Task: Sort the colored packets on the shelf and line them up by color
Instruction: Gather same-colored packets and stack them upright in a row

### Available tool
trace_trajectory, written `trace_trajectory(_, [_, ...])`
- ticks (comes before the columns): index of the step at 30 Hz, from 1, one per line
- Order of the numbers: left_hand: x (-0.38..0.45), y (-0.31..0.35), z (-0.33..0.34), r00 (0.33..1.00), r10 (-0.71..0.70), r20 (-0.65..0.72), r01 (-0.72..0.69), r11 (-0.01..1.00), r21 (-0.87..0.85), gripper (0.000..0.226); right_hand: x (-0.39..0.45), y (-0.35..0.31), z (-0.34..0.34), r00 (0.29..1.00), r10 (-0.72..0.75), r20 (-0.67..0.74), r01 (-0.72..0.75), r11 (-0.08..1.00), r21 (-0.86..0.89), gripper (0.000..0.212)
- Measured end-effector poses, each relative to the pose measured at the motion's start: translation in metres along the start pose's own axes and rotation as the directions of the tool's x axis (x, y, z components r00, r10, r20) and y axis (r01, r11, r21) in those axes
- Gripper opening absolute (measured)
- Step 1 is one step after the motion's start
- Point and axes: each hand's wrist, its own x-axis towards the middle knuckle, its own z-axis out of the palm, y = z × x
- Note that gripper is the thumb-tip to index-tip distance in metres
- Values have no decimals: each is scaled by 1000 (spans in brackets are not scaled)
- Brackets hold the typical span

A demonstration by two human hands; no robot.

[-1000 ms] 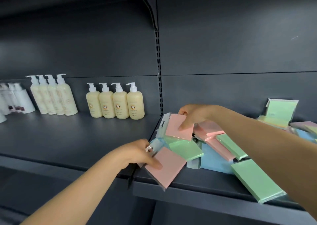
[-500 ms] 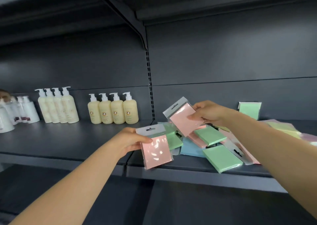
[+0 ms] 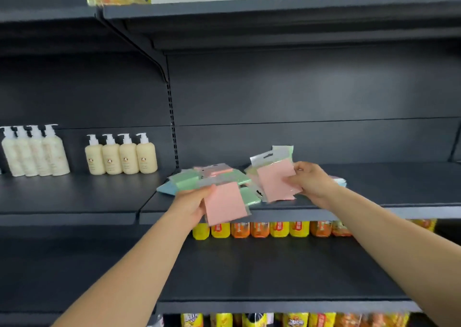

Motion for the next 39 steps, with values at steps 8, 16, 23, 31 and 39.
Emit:
trace_trajectory(8, [-25,-24,66,997,-72,-19,73,995,67,7,-46,16,-61,998,22,-64,-13,992,127,14])
trace_trajectory(16, [-23,-53,133,989,-112,-95,128,976,174,26,-58,36,-119,994,47,-95,-30,984,177,9])
trace_trajectory(23, [-10,-95,224,950,-293,104,294,956,3,38,-34,63,-218,992,43,-115,-19,979,202,13])
trace_trajectory(31, [13,-154,352,992,-92,84,90,995,32,35,24,97,-341,996,32,-88,-13,978,210,11])
trace_trajectory(39, [51,-205,437,998,-57,9,56,998,30,30,71,147,-426,993,68,-95,-45,972,232,12])
